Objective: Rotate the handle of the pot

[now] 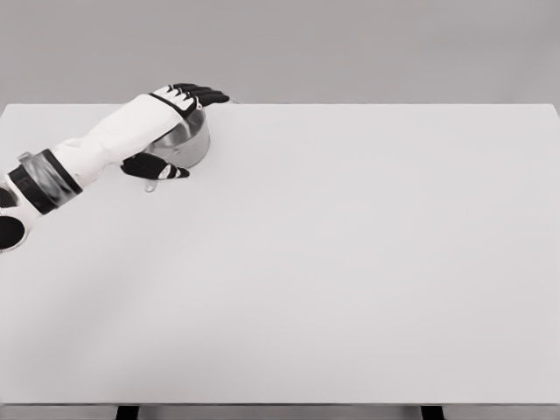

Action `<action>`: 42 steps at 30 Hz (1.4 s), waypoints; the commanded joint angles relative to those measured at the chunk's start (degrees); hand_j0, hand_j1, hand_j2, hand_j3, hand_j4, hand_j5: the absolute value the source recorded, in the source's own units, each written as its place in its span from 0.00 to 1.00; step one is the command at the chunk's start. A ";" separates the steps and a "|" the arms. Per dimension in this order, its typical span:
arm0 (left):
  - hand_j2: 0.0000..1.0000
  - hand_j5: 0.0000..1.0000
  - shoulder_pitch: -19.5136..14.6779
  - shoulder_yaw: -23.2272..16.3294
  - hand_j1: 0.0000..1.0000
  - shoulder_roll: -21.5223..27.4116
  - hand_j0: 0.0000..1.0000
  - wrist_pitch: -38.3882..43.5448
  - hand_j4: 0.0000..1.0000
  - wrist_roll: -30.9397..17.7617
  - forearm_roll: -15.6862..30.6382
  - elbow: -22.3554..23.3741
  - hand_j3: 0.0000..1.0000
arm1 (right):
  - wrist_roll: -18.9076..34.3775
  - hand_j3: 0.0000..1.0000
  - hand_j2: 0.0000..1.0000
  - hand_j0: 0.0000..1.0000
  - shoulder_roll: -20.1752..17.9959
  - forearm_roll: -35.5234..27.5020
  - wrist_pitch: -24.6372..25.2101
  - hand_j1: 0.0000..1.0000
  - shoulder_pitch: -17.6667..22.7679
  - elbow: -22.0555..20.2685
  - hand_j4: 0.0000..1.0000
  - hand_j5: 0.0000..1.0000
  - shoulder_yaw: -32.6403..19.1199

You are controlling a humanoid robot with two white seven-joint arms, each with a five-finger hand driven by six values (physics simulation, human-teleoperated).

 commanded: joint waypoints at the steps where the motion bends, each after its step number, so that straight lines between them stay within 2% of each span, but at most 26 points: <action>1: 1.00 1.00 0.00 -0.03 1.00 -0.85 1.00 4.68 1.00 0.88 -5.68 -0.07 1.00 | 0.01 1.00 1.00 1.00 -0.01 0.01 -0.03 1.00 0.00 0.06 1.00 1.00 -0.01; 3: 1.00 1.00 -0.18 -0.03 1.00 -3.57 1.00 4.60 1.00 0.27 -11.04 -0.07 1.00 | 0.01 1.00 1.00 1.00 -0.01 0.01 -0.03 1.00 0.00 -0.03 1.00 1.00 -0.01; 4: 1.00 1.00 -0.26 0.06 1.00 -4.72 1.00 4.33 1.00 -1.13 -11.66 -0.07 1.00 | 0.01 1.00 1.00 1.00 -0.01 0.01 -0.03 1.00 0.00 -0.03 1.00 1.00 -0.01; 6: 1.00 1.00 -0.44 0.33 1.00 -7.27 1.00 4.59 1.00 -8.08 -11.84 -0.07 1.00 | 0.01 1.00 1.00 1.00 -0.01 0.01 -0.03 1.00 0.00 0.06 1.00 1.00 -0.01; 10: 1.00 1.00 -1.58 -0.20 1.00 -6.92 1.00 9.16 1.00 -8.87 -12.89 0.02 1.00 | 0.01 1.00 1.00 1.00 -0.01 0.01 -0.03 1.00 0.00 -0.03 1.00 1.00 -0.01; 12: 1.00 1.00 -2.11 -1.78 1.00 -6.56 1.00 10.22 1.00 -9.13 -12.19 0.72 1.00 | 0.01 1.00 1.00 1.00 -0.01 0.01 0.06 1.00 0.00 0.06 1.00 1.00 -0.01; 15: 1.00 1.00 -3.25 -2.22 1.00 -7.44 1.00 10.57 1.00 -10.10 -11.49 3.27 1.00 | 0.01 1.00 1.00 1.00 -0.01 0.01 -0.03 1.00 0.00 -0.03 1.00 1.00 -0.01; 21: 1.00 1.00 -2.64 -2.14 1.00 -9.46 1.00 18.39 1.00 -9.31 -13.42 3.53 1.00 | 0.01 1.00 1.00 1.00 -0.01 0.01 -0.03 1.00 0.00 -0.03 1.00 1.00 -0.01; 25: 1.00 1.00 -2.37 -2.31 1.00 -9.46 1.00 21.29 1.00 -5.62 -18.26 3.18 1.00 | 0.01 1.00 1.00 1.00 -0.01 0.01 0.06 1.00 0.00 -0.03 1.00 1.00 -0.01; 29: 1.00 1.00 -2.29 -3.19 1.00 -9.64 1.00 22.26 1.00 -5.62 -18.87 3.09 1.00 | 0.01 1.00 1.00 1.00 -0.01 0.01 -0.03 1.00 0.00 -0.03 1.00 1.00 -0.01; 31: 1.00 1.00 -2.11 -4.77 1.00 -12.19 1.00 24.46 1.00 -5.53 -19.75 3.09 1.00 | 0.01 1.00 1.00 1.00 -0.01 0.01 -0.03 1.00 0.00 -0.03 1.00 1.00 -0.01; 38: 1.00 1.00 -1.93 -4.86 1.00 -11.84 1.00 26.66 1.00 -5.27 -21.33 3.18 1.00 | 0.01 1.00 1.00 1.00 -0.01 0.01 0.06 1.00 0.00 -0.03 1.00 1.00 -0.01; 42: 1.00 1.00 -1.14 -4.86 1.00 -12.10 1.00 26.57 1.00 -1.49 -22.83 3.09 1.00 | 0.01 1.00 1.00 1.00 -0.01 0.01 -0.03 1.00 0.00 -0.03 1.00 1.00 -0.01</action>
